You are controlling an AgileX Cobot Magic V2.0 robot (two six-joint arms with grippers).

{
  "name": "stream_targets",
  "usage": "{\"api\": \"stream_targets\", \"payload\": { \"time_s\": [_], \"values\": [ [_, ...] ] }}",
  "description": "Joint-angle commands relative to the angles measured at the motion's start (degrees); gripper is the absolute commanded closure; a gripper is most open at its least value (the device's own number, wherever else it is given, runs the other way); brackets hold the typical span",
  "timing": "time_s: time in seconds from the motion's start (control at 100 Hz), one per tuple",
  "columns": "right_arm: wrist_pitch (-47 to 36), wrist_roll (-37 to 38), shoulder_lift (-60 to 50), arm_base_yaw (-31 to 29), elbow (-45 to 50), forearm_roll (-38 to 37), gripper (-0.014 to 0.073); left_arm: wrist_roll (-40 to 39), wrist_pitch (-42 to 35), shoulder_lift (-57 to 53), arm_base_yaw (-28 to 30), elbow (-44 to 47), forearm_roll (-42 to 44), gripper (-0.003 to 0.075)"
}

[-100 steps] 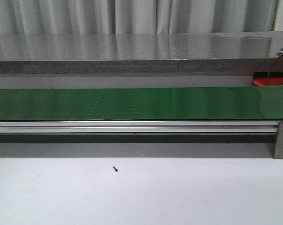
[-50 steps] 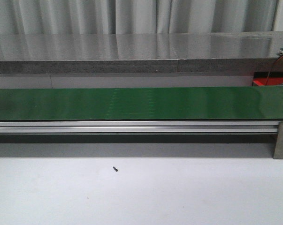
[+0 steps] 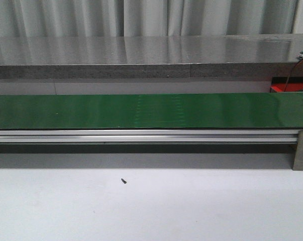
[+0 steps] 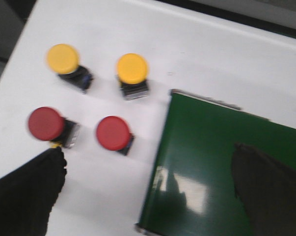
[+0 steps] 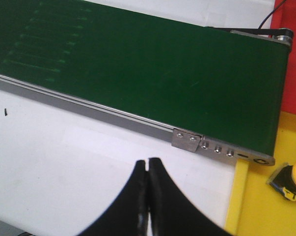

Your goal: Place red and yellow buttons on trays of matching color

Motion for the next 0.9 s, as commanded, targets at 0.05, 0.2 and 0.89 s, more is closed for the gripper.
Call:
{"api": "stream_targets", "payload": {
  "time_s": [0.05,0.2,0.89],
  "values": [
    [-3.0,-0.6,-0.7,0.0,-1.4,0.7,0.0662,-0.7,-2.7,-1.5,6.6,-1.3,0.0,0.0059],
    [-3.1,-0.6,-0.7,0.0,-1.4,0.7,0.0662,-1.2,-4.9,0.3,12.4,-0.3,0.3,0.0059],
    [-3.4,-0.6,-0.7,0.0,-1.4,0.7,0.0662,-2.7,-9.1,14.4,12.9,0.8,0.3,0.0059]
  ]
}}
